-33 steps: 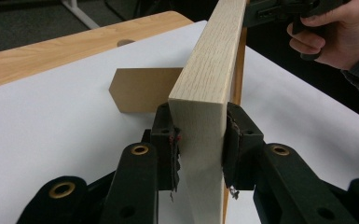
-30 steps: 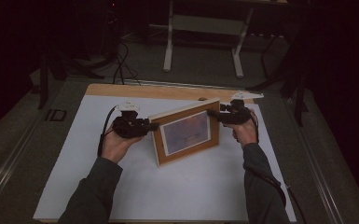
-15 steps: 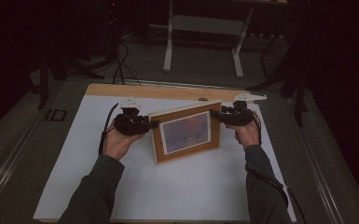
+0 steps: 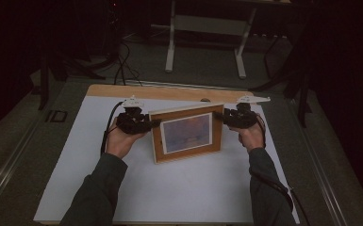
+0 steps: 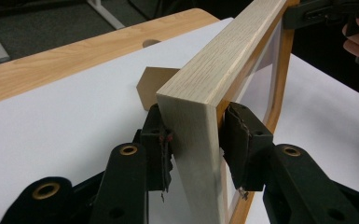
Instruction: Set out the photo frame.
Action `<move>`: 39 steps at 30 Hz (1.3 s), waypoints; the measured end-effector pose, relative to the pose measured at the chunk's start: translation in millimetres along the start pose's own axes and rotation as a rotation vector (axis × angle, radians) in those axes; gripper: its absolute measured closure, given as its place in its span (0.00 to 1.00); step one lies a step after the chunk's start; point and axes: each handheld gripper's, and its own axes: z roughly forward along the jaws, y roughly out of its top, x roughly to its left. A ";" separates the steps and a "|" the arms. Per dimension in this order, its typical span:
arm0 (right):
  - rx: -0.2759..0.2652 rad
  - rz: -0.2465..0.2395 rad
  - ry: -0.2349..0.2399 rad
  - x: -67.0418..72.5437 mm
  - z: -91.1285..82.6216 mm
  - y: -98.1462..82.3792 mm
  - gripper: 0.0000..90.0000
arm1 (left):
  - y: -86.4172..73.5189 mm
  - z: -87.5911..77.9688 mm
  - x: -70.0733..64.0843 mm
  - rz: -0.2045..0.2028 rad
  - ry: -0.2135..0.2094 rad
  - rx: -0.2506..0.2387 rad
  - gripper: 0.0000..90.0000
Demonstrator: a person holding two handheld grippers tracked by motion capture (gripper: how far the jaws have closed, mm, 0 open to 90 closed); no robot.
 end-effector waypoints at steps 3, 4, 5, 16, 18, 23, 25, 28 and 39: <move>0.001 0.002 -0.008 1.0 -0.5 -0.2 0.65 | 0.9 1.0 1.0 0.008 0.006 -0.001 0.70; 0.001 0.005 -0.011 1.6 -0.7 -0.4 0.65 | 1.1 1.2 1.3 0.010 0.008 -0.001 0.70; 0.000 0.005 -0.015 2.0 -0.9 -0.6 0.65 | 1.2 1.4 1.5 0.012 0.009 -0.001 0.70; -0.004 0.009 -0.031 4.9 -3.5 -1.9 0.65 | 2.5 3.0 4.1 0.041 0.009 -0.009 0.69; -0.004 0.011 -0.033 5.6 -4.0 -2.3 0.65 | 2.4 3.4 4.6 0.044 0.009 -0.013 0.69; -0.004 0.012 -0.041 7.1 -5.3 -3.2 0.65 | 2.5 4.3 5.9 0.051 0.007 -0.018 0.69; -0.005 0.011 -0.043 7.5 -5.7 -3.5 0.66 | 2.6 4.6 6.2 0.054 0.007 -0.020 0.68; -0.003 0.014 -0.044 8.1 -6.2 -3.7 0.66 | 2.9 4.8 6.9 0.056 0.006 -0.019 0.68; 0.006 0.011 -0.055 16.1 -12.3 -7.6 0.67 | 5.8 6.2 14.8 0.051 0.006 -0.015 0.67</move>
